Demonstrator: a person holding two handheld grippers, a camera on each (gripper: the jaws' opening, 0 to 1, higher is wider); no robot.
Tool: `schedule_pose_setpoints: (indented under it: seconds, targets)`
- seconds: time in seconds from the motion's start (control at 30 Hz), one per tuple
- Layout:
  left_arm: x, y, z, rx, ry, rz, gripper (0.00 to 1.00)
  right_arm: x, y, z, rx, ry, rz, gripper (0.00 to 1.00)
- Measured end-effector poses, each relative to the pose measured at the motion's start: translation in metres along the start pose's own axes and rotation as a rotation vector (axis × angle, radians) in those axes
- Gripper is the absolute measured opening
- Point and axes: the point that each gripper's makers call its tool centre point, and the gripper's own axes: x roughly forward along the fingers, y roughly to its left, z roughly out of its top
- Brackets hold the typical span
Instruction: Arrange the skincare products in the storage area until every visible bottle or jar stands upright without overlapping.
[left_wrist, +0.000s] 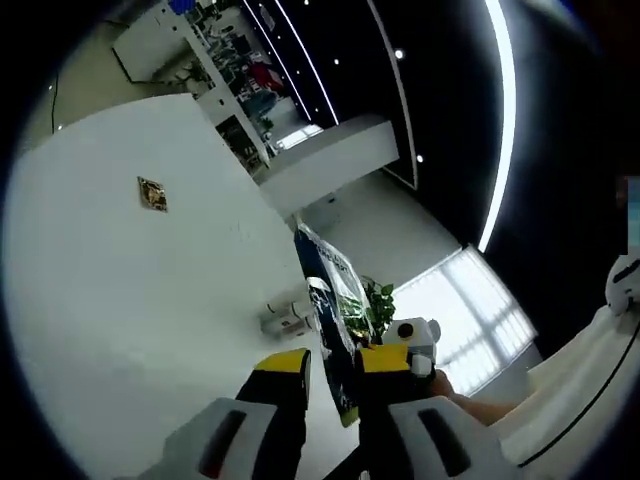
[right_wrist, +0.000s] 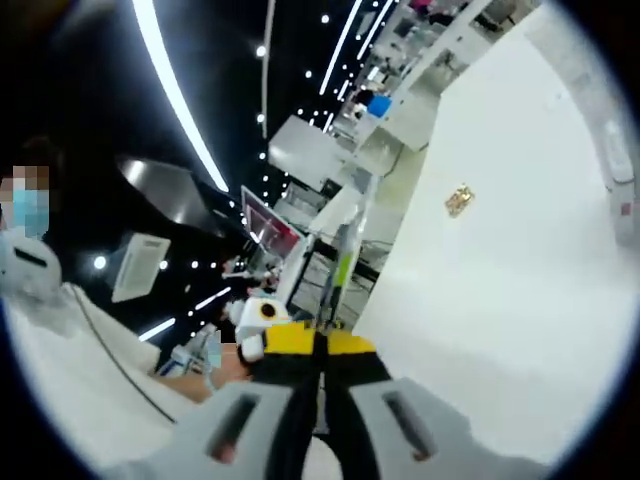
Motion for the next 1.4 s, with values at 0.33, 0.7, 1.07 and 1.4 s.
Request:
schedule_pose_setpoints:
  seconds: [0.33,0.7,1.07,1.4]
  targets:
    - [-0.039,0.019,0.0,-0.068,-0.112,0.093,0.24,0.005,-0.047,0.032,-0.011,0.032,-0.082,0.0]
    - [-0.079,0.023,0.003,-0.054,-0.182,0.15,0.24,0.008,-0.123,0.036,0.018,0.077,-0.291,0.0]
    - [-0.126,0.023,-0.014,-0.049,-0.234,0.224,0.23,-0.006,-0.169,0.032,0.027,0.104,-0.44,0.0]
    - [-0.123,0.026,-0.016,-0.096,-0.267,0.224,0.23,-0.018,-0.191,0.032,0.05,0.108,-0.543,0.0]
